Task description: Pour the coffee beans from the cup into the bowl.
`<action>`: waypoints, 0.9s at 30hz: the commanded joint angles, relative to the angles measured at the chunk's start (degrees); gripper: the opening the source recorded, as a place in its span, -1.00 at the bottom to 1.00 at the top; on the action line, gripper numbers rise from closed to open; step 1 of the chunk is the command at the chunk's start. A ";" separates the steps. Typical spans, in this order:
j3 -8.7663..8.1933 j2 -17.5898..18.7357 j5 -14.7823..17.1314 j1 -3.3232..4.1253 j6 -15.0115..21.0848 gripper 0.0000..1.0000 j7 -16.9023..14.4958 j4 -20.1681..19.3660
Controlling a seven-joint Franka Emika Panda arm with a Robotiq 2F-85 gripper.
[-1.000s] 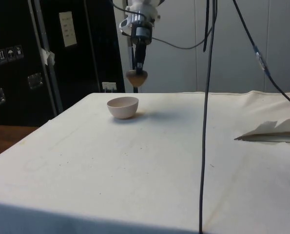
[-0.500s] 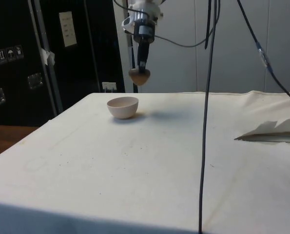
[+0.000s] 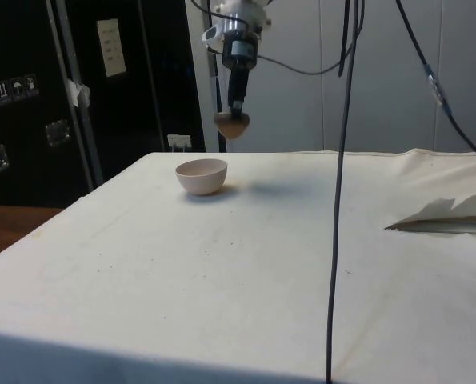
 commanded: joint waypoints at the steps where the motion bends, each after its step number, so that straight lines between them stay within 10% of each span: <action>1: -0.97 -0.92 -0.34 1.38 2.01 -0.96 -0.74 -1.95; 7: -0.80 -1.95 -1.26 2.23 3.67 -0.96 -1.20 -3.67; 8: 0.23 -1.03 -0.86 0.74 1.66 -0.96 -0.57 -1.60; 9: -0.74 -2.12 -1.43 2.41 3.90 -0.96 -1.26 -3.95; 15: 0.46 -3.72 -3.04 2.98 6.25 -0.96 -1.20 -5.90; 16: 1.55 -2.81 -2.69 1.55 4.24 -0.96 -0.57 -3.84; 17: 0.63 -3.90 -3.27 3.04 6.65 -0.96 -1.20 -6.19; 22: 2.01 -5.21 -4.87 3.32 9.68 -0.96 -1.03 -8.02; 25: 2.81 -6.02 -5.79 3.38 11.34 -0.96 -0.92 -9.05; 26: 3.84 -5.39 -5.61 2.12 9.63 -0.96 -0.57 -7.68; 27: 3.04 -6.25 -6.07 3.38 11.86 -0.96 -0.92 -9.40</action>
